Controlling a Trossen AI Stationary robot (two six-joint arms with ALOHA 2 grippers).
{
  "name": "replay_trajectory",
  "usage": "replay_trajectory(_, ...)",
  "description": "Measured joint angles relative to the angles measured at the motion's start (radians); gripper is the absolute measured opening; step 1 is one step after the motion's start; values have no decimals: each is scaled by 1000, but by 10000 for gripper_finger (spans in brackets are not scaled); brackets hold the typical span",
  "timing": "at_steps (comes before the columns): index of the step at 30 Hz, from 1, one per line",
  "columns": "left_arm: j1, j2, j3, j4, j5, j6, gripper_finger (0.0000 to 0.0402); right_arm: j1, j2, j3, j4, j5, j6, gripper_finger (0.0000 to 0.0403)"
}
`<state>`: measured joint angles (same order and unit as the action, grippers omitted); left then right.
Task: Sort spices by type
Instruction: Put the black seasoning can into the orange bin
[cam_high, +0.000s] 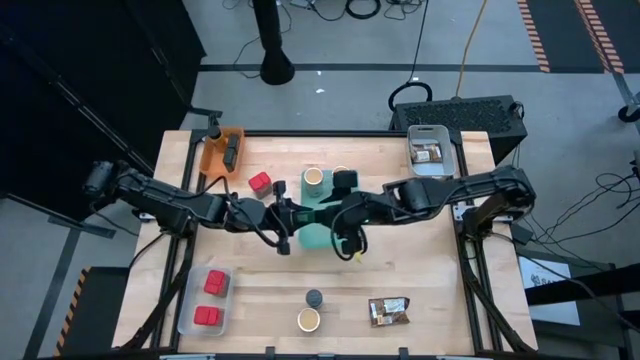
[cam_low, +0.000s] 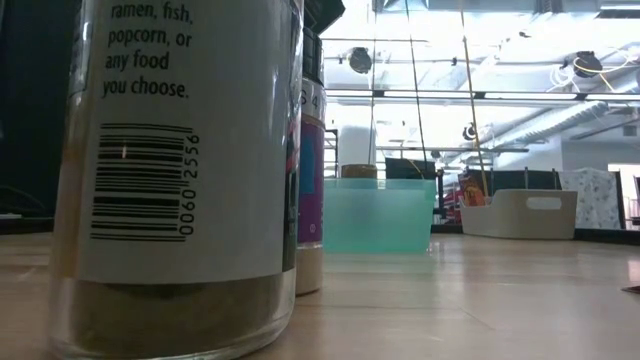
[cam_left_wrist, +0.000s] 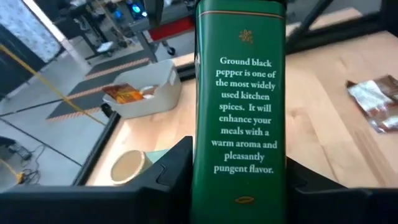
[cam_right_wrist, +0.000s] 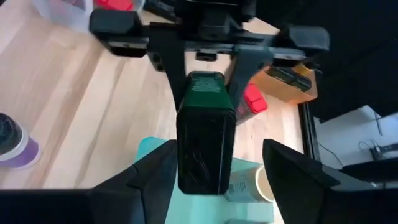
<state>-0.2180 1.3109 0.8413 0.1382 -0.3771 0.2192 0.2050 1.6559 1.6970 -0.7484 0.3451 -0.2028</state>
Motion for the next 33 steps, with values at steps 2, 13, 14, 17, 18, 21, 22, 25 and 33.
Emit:
replay_trajectory(2, 0, -2, 0, 24, -10, 4, 131, 0, -30, 0, -10, 16, 24, 222)
replay_trajectory(13, -157, -70, 0, 155, 34, 112, 131, 64, -384, -510, 516, 77, 18, 223)
replay_trajectory(14, -172, -71, 0, 176, 34, 130, 131, 71, -404, -594, 632, 83, 0, 223)
replay_trajectory(17, -207, -71, -43, 319, 64, 172, 131, 92, -420, -796, 971, 82, -76, 223)
replay_trajectory(18, -212, -70, -70, 389, 91, 177, 131, 102, -418, -845, 1067, 79, -104, 223)
replay_trajectory(21, -217, -70, -159, 574, 140, 180, 131, 132, -396, -922, 1297, 78, -164, 223)
replay_trajectory(22, -217, -70, -186, 625, 140, 180, 131, 141, -387, -934, 1337, 76, -171, 223)
replay_trajectory(25, -216, -70, -239, 733, 140, 180, 131, 157, -329, -930, 1419, 68, -175, 223)
replay_trajectory(33, -193, -69, -259, 754, 161, 191, 131, 162, -156, -818, 1551, 69, -219, 224)
